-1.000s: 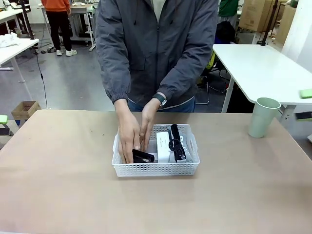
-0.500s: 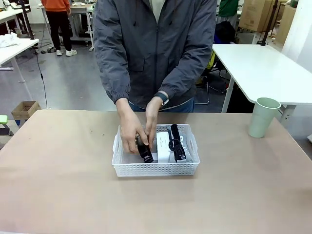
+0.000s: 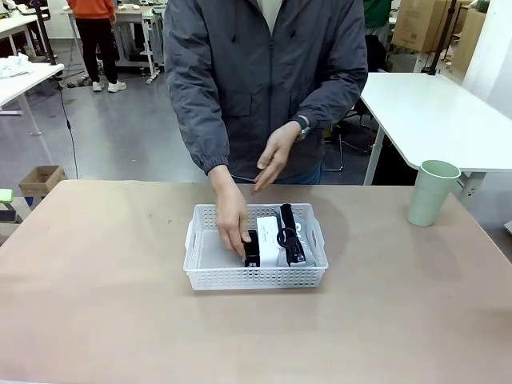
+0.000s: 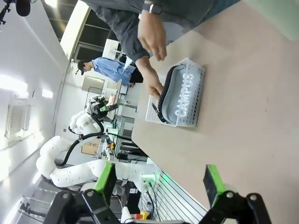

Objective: Efficiently arrange items inside the basket to fit them all.
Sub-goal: Pick up the Stapler and place it inside the Organizing basket, then pick up the Reusable plastic cup and place it inside the Organizing basket.

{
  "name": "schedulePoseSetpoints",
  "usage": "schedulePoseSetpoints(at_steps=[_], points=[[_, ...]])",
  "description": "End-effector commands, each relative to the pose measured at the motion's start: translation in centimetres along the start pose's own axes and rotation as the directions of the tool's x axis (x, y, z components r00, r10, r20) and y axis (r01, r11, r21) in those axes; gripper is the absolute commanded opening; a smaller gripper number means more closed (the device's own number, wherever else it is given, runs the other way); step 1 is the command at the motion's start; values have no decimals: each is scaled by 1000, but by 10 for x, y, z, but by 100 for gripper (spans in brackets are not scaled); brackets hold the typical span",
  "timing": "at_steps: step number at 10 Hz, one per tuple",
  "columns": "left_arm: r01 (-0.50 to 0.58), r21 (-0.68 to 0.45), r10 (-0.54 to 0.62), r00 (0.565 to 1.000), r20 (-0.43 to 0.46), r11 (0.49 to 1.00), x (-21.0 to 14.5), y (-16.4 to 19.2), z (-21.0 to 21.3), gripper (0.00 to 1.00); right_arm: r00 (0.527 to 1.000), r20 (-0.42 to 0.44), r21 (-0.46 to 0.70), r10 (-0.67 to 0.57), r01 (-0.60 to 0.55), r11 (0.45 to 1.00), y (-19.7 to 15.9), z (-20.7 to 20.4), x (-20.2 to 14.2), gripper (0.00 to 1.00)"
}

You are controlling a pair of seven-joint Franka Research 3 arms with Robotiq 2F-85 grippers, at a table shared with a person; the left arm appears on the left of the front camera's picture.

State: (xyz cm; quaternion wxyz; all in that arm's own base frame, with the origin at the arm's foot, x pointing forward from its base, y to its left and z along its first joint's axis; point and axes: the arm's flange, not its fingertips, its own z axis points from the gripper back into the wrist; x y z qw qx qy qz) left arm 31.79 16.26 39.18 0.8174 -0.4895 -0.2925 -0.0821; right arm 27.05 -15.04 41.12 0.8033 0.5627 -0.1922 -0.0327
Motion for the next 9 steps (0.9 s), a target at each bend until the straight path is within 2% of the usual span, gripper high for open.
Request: schedulePoseSetpoints(at_steps=[1, 9], points=[[-12, -10, 12, 1000, -2, 1000, 0, -3, 2, 100, 1000, 7, 14, -23, 23, 1000, 4, 2, -1, 100], [-12, -10, 12, 1000, -2, 1000, 0, -3, 2, 100, 1000, 7, 14, -23, 23, 1000, 4, 2, -1, 100]])
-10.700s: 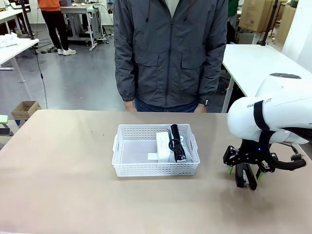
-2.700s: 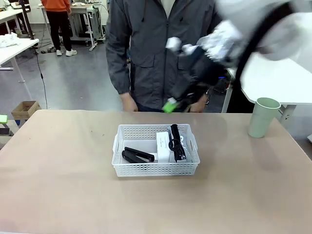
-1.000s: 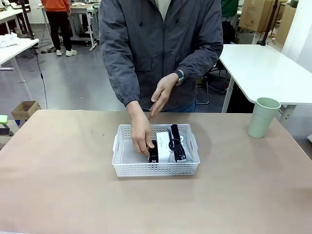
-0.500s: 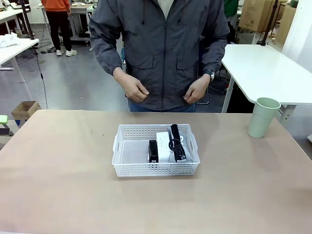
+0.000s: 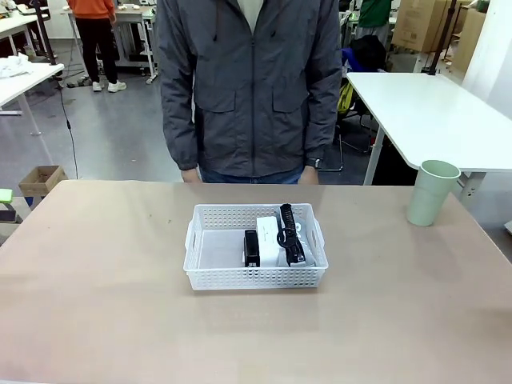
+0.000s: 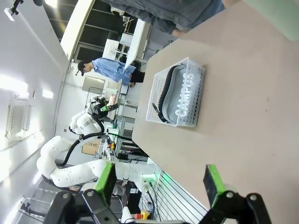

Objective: Efficiently arrange items inside the basket to fit them all.
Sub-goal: Pick up the Reusable plastic cup and place it inside the Organizing basket.

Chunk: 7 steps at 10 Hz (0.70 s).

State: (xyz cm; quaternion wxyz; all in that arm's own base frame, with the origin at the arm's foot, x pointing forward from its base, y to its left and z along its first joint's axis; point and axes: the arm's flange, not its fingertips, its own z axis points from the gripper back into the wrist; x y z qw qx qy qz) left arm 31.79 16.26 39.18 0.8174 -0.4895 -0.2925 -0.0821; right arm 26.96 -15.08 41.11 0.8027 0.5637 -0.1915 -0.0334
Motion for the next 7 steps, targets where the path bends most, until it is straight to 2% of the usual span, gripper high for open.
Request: schedulePoseSetpoints(at_steps=[1, 5, 6, 7], points=[[-12, -10, 12, 1000, -2, 1000, 0, -3, 2, 100, 1000, 7, 12, -21, 21, 1000, 4, 1, 0, 100], [-12, -10, 12, 1000, -2, 1000, 0, -3, 2, 100, 1000, 0, 0, 0, 0, 1000, 0, 0, 0, 100], [-12, -10, 12, 1000, -2, 1000, 0, -3, 2, 100, 985, 56, -192, 166, -152, 969, -8, 1, 16, 100], [-12, -10, 12, 1000, -2, 1000, 0, -3, 2, 100, 926, 50, -386, 374, -327, 863, -20, 9, 27, 100]])
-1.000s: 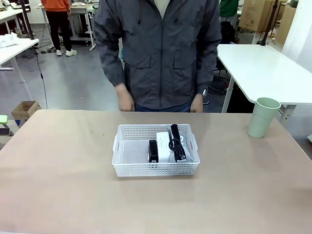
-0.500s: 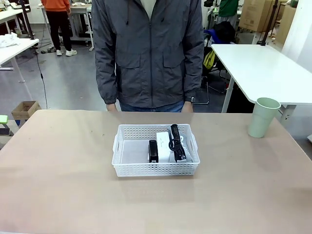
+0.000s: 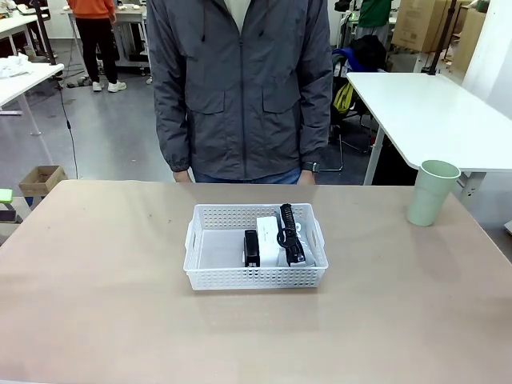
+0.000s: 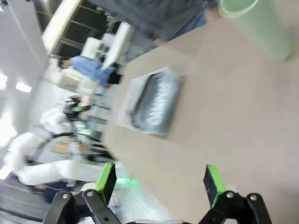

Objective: Efficiently arrange items inside the basket to fit them all.
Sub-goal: Pick up the Reusable plastic cup and place it inside the Organizing basket.

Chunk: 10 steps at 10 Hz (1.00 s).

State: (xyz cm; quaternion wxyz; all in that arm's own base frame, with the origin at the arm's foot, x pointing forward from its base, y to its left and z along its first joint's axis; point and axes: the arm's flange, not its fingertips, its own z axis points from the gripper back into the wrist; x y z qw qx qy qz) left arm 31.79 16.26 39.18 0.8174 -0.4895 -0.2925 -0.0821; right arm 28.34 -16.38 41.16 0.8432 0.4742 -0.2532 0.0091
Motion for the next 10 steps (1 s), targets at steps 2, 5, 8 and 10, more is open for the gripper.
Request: schedulePoseSetpoints(at_steps=[2, 5, 8, 10], points=[[-12, -10, 12, 1000, -2, 1000, 0, -3, 2, 100, 914, -29, -516, 405, -361, 777, -33, 7, 8, 100], [-12, -10, 12, 1000, -2, 1000, 0, -3, 2, 100, 755, -161, -575, 636, -596, 561, -39, -11, 6, 100], [-12, -10, 12, 1000, -2, 1000, 0, -3, 2, 100, 814, -158, -498, 559, -554, 667, -31, 30, 40, 100], [-12, -10, 12, 1000, -2, 1000, 0, -3, 2, 100, 777, -198, -523, 598, -600, 606, -37, 24, 45, 100]])
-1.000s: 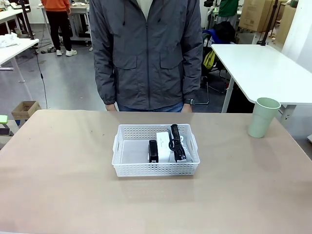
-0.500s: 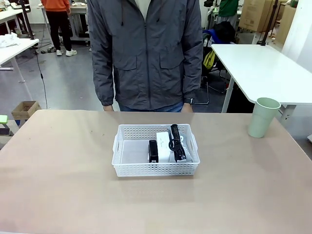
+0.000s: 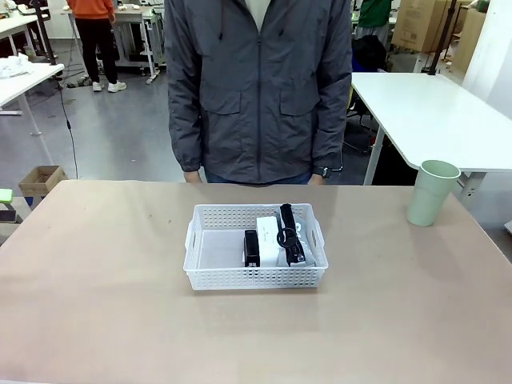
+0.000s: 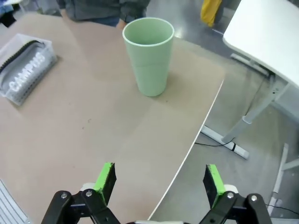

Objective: Efficiently arrange items inside the basket to fit them all.
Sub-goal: Pick up the Reusable plastic cup and place it inside the Organizing basket.

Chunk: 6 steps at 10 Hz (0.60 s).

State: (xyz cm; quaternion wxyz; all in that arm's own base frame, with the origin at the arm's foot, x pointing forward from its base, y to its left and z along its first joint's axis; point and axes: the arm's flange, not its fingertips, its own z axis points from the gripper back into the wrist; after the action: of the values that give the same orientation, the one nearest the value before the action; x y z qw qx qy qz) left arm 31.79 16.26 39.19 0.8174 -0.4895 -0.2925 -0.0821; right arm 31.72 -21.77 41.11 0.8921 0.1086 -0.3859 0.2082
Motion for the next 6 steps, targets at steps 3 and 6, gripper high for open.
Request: schedulePoseSetpoints(at_steps=[3, 6], points=[[-12, -10, 12, 1000, -2, 1000, 0, -3, 2, 100, 983, -57, -43, 177, -179, 983, -7, -33, -7, 100], [-12, -10, 12, 1000, -2, 1000, 0, -3, 2, 100, 976, -45, -9, 212, -213, 977, -22, -73, -6, 100]])
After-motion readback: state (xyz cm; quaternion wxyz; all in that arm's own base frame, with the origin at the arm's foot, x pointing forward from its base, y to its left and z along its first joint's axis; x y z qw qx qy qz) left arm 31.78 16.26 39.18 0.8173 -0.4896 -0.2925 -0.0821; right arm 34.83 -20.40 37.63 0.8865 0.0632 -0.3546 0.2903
